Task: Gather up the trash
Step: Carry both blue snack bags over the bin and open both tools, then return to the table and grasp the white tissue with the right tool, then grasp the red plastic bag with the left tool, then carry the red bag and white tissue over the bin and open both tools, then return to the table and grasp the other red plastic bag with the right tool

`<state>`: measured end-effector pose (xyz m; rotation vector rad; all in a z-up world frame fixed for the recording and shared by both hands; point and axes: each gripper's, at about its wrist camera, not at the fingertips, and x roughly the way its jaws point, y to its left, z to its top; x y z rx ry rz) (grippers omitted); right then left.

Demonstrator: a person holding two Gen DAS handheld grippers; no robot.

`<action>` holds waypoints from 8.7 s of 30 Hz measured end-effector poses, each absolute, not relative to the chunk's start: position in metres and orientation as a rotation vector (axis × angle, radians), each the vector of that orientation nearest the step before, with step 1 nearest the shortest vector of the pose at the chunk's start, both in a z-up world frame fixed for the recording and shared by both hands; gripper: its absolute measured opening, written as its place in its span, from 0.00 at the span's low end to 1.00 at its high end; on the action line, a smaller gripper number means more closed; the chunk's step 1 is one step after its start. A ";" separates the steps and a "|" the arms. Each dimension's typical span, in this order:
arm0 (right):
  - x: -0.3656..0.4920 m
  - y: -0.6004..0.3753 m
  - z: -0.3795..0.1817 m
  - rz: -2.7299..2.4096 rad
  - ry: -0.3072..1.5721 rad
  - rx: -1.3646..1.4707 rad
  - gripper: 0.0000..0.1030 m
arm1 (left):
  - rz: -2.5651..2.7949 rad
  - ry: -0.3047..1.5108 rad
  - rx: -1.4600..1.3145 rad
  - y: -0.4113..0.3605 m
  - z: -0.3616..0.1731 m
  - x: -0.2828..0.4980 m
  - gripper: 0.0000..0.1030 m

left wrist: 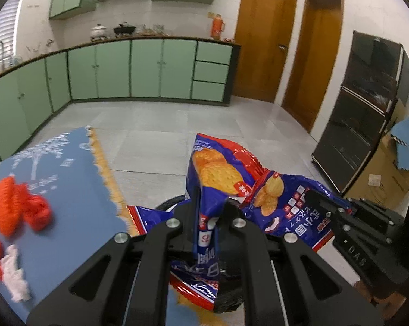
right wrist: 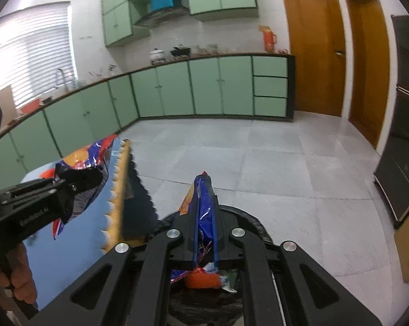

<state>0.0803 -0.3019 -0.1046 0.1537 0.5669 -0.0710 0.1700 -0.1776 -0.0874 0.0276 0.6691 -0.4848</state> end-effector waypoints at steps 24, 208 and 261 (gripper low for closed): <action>0.122 -0.343 -0.170 -0.203 0.697 0.208 0.32 | -0.555 0.805 0.010 -0.215 -0.137 0.230 0.41; 0.143 -0.333 -0.184 -0.228 0.804 0.239 0.39 | -0.515 0.866 0.033 -0.205 -0.142 0.245 0.57; 0.214 -0.012 -0.121 0.294 0.666 0.009 0.91 | 0.160 0.697 -0.129 0.147 -0.102 0.160 0.73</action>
